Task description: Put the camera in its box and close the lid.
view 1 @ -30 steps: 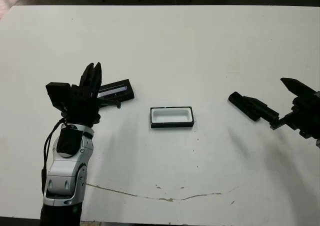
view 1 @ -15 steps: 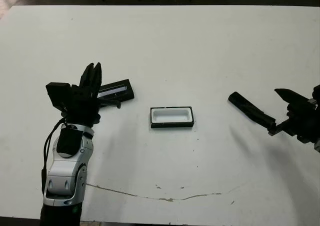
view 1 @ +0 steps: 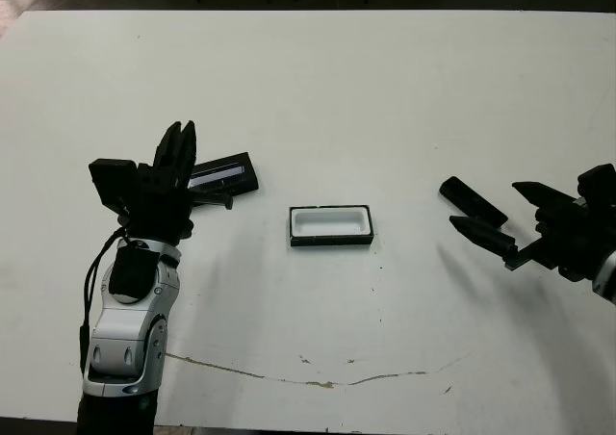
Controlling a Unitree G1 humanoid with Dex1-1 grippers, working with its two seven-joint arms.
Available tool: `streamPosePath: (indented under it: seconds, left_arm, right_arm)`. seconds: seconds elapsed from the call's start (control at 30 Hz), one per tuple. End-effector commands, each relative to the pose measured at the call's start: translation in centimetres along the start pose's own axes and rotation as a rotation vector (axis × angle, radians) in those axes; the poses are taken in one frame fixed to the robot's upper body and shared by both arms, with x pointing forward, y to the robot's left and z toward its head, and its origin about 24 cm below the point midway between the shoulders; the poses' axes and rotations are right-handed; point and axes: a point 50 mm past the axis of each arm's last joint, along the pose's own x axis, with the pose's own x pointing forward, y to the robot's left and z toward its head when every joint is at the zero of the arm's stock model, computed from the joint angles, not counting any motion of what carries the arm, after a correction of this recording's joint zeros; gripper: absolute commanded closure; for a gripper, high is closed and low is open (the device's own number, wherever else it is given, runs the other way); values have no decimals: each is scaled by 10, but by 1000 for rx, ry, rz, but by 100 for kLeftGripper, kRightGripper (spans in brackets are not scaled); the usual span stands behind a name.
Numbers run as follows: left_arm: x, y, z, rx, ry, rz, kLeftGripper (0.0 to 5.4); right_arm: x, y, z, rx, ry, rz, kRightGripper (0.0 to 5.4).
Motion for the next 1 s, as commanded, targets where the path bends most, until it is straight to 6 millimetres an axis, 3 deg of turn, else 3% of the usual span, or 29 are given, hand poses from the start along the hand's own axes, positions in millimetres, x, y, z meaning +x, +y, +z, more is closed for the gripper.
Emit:
streamPosePath:
  seconds: [0.03,0.23,0.5,1.0]
  left_arm:
    - [-4,4,-7,15,42,9,540]
    - [-5,4,-8,9,50,7,540]
    - [-5,4,-8,8,50,9,540]
    - [-6,4,-9,12,50,11,540]
  right_arm:
    - [-1,-1,-11,23,52,-16,2]
    - [-2,-4,-21,49,68,-49,29]
    - [-3,-6,-29,7,109,-83,205]
    - [1,5,-28,-65,85,-87,534]
